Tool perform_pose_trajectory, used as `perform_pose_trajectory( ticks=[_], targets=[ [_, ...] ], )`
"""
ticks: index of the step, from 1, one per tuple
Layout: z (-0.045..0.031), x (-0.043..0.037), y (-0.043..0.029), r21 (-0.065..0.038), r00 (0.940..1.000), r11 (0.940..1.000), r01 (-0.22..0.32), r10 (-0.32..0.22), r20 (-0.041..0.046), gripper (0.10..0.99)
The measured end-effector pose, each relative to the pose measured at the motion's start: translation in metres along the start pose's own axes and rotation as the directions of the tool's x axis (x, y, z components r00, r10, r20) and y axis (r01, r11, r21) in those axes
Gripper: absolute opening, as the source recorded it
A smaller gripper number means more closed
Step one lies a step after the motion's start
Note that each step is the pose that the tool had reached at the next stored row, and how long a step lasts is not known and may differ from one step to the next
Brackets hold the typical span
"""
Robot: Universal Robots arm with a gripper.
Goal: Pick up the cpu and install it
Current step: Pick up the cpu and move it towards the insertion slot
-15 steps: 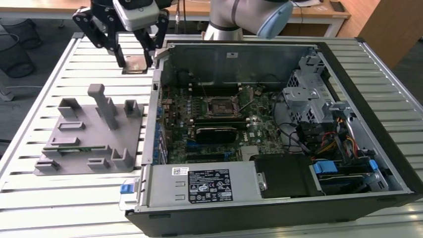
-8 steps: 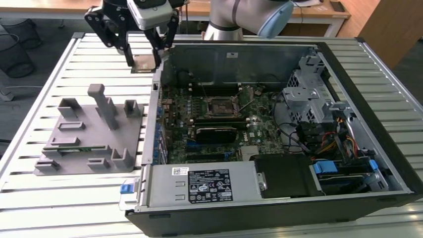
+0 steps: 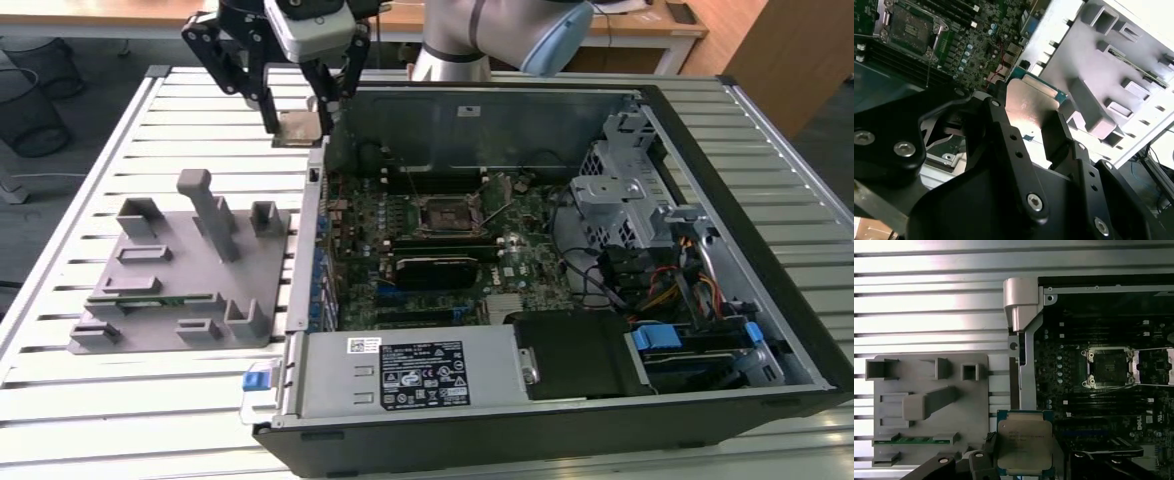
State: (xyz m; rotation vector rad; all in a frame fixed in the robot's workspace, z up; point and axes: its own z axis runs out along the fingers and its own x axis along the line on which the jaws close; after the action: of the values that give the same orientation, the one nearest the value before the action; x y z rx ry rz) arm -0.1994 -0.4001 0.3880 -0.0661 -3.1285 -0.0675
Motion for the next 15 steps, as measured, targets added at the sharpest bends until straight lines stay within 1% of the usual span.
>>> perform_pose_trajectory(
  ticks=[10, 15],
  targets=[
    [0.0002, -0.0110, 0.0005, 0.000, 1.0000, 1.0000, -0.001, 0.001, 0.0001, 0.525],
    [0.0001, -0.0213, 0.0010, 0.000, 1.0000, 1.0000, -0.002, 0.002, 0.0001, 0.525]
  ],
)
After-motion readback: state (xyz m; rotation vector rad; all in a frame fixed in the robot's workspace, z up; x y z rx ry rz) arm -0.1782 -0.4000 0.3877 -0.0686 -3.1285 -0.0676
